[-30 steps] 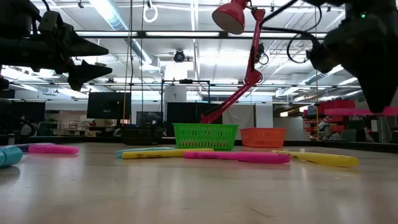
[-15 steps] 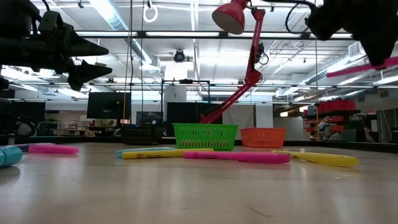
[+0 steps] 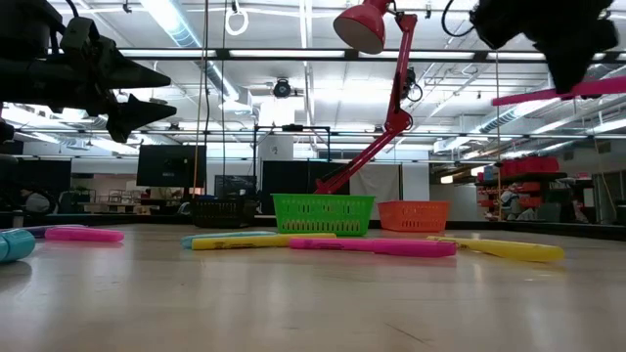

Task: Pick & Place Markers
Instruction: Put the pink pen into the black basket

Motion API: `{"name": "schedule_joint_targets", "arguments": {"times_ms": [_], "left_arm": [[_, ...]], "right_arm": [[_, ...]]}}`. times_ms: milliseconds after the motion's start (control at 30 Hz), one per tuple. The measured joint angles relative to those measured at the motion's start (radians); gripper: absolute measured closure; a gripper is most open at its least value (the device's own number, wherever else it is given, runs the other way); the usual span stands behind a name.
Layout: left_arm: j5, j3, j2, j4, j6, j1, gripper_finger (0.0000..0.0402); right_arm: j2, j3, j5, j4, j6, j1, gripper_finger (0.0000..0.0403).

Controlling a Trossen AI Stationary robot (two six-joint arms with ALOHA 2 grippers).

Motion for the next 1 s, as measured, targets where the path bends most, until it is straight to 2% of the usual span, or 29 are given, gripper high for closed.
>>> {"name": "schedule_joint_targets", "arguments": {"times_ms": [133, 300, 700, 1000], "left_arm": [[0.000, 0.000, 0.000, 0.000, 0.000, 0.000, 0.0106], [0.000, 0.000, 0.000, 0.000, 0.000, 0.000, 0.0106], [0.000, 0.000, 0.000, 0.000, 0.000, 0.000, 0.0106], [0.000, 0.000, 0.000, 0.000, 0.000, 0.000, 0.0106]], "right_arm": [[0.000, 0.032, 0.101, 0.029, -0.052, -0.021, 0.0389], [0.018, 0.065, 0.178, 0.106, -0.116, -0.058, 0.0389], [0.148, 0.232, 0.296, 0.295, -0.329, -0.151, 0.0390], [0.285, 0.437, 0.357, 0.366, -0.546, -0.222, 0.0390]]}}
